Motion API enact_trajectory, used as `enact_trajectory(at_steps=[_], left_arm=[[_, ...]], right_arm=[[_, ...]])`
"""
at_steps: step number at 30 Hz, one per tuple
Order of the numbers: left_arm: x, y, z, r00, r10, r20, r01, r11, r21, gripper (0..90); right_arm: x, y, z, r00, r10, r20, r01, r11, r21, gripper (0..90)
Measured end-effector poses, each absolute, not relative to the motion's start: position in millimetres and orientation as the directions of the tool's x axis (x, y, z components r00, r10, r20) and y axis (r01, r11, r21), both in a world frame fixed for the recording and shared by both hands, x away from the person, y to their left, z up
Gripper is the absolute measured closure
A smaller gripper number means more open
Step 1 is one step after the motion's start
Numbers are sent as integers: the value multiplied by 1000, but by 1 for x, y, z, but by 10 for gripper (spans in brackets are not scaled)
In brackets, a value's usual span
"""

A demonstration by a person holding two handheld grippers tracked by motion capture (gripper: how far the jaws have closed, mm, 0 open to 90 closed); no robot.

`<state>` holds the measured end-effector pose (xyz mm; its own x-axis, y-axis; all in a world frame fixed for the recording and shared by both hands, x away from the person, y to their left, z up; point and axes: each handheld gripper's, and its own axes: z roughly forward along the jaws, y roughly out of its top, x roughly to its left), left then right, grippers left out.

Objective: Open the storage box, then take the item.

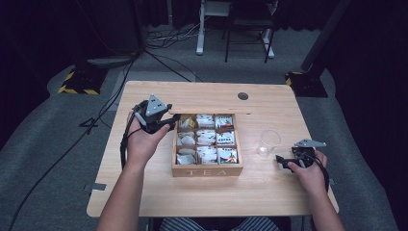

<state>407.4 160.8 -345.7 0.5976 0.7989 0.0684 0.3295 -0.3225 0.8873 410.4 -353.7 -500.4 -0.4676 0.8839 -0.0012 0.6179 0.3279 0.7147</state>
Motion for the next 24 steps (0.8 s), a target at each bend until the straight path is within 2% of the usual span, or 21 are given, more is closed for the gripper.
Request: enact_trajectory(at_steps=[9,17,24], left_arm=[[407,161,-345,600,796,74,330,-331,884,553],[405,161,-346,604,793,78,330,-339,881,551],[404,160,-346,601,794,91,326,-348,879,552]], right_arm=[[404,-356,-491,-477,878,33,636,319,702,277],[397,-353,-474,-508,860,51,648,343,680,386],[393,-349,-462,-527,847,67,644,347,682,431]])
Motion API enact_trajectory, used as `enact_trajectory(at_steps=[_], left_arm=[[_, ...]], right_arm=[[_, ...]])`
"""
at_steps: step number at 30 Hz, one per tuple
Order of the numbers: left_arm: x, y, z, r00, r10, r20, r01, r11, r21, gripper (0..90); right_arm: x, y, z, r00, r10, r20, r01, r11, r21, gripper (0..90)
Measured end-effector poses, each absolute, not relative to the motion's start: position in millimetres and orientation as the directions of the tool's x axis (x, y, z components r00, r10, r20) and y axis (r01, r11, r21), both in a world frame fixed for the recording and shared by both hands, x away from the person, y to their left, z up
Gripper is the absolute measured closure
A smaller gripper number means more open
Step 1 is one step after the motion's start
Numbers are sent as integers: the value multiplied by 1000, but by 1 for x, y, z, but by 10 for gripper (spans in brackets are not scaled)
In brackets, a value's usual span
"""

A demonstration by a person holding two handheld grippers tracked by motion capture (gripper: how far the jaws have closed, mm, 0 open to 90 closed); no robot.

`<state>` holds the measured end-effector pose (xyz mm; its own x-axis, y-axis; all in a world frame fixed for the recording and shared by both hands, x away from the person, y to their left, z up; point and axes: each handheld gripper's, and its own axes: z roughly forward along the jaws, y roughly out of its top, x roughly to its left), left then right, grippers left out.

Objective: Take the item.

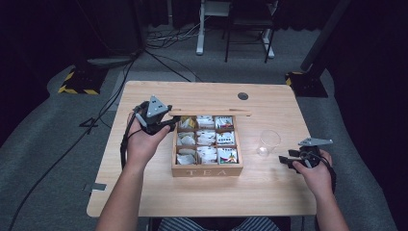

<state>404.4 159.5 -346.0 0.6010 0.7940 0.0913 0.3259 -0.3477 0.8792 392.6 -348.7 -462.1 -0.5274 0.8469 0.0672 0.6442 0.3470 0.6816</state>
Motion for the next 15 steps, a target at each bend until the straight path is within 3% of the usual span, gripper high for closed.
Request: enact_trajectory(at_steps=[15], left_arm=[[402,159,-346,602,793,91,331,-352,876,550]], right_arm=[[375,-337,-414,-579,812,74,580,346,737,500]])
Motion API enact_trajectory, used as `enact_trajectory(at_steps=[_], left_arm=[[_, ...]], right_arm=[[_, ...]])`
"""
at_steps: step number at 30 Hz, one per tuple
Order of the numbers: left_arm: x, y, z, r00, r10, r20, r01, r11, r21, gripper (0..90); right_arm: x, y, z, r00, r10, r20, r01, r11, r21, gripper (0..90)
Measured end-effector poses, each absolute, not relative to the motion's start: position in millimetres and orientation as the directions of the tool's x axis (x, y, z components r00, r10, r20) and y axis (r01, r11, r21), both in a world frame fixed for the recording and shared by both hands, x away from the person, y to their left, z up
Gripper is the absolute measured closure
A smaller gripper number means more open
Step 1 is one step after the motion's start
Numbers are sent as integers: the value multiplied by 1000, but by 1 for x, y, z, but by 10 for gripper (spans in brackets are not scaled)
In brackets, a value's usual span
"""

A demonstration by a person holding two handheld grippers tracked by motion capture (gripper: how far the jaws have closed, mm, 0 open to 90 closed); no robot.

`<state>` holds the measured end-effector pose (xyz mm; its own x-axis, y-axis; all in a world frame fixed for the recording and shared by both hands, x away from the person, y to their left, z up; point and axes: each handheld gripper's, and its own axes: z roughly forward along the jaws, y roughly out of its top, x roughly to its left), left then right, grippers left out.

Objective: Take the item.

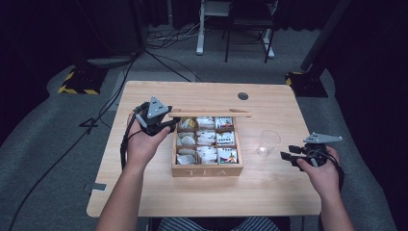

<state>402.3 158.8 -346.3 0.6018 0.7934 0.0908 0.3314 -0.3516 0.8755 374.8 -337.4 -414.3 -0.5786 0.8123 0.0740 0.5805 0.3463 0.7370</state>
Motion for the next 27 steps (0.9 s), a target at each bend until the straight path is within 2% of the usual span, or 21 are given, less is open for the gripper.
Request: enact_trajectory(at_steps=[8,15,23,27], left_arm=[[403,158,-345,606,791,84,333,-348,876,525],[405,157,-345,612,786,89,331,-357,873,501],[408,158,-343,627,774,88,326,-363,873,495],[407,158,-342,630,770,100,320,-374,870,494]], right_arm=[[373,-314,-402,-629,772,91,539,349,766,485],[375,-277,-395,-700,709,80,473,377,796,481],[378,-239,-385,-727,685,44,422,395,816,341],[380,-226,-382,-726,687,31,410,397,821,349]])
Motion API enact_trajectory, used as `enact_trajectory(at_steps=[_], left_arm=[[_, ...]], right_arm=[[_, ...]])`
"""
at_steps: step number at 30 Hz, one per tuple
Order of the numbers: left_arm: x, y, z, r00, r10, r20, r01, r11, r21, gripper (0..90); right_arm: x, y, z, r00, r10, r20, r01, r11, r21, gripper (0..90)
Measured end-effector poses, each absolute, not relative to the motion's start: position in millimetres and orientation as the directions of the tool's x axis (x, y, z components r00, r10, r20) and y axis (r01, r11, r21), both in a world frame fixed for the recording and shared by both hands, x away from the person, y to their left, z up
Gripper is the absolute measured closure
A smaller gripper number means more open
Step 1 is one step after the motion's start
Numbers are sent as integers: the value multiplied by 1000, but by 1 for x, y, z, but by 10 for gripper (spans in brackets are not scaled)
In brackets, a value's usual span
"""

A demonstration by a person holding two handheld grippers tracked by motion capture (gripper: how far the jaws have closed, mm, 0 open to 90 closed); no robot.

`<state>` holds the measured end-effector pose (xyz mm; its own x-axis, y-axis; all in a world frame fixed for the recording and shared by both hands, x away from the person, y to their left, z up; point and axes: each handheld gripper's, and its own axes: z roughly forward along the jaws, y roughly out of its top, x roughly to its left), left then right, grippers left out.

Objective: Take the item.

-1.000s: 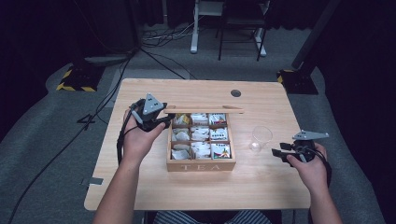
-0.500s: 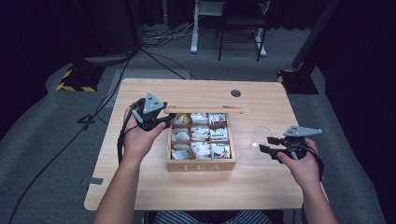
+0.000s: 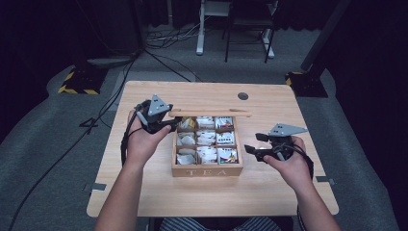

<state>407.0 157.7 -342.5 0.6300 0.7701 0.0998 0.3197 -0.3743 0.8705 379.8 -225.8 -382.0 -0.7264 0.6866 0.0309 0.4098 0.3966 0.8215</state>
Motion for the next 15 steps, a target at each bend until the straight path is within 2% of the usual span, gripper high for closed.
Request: enact_trajectory(at_steps=[3,8,15], left_arm=[[406,158,-342,631,769,101,319,-376,870,493],[405,158,-344,629,771,103,316,-375,872,492],[404,158,-345,632,768,105,315,-378,871,489]], right_arm=[[381,-215,-380,-747,665,24,395,414,820,382],[382,-191,-376,-792,611,7,366,465,806,487],[381,-151,-381,-841,541,16,328,485,811,551]])
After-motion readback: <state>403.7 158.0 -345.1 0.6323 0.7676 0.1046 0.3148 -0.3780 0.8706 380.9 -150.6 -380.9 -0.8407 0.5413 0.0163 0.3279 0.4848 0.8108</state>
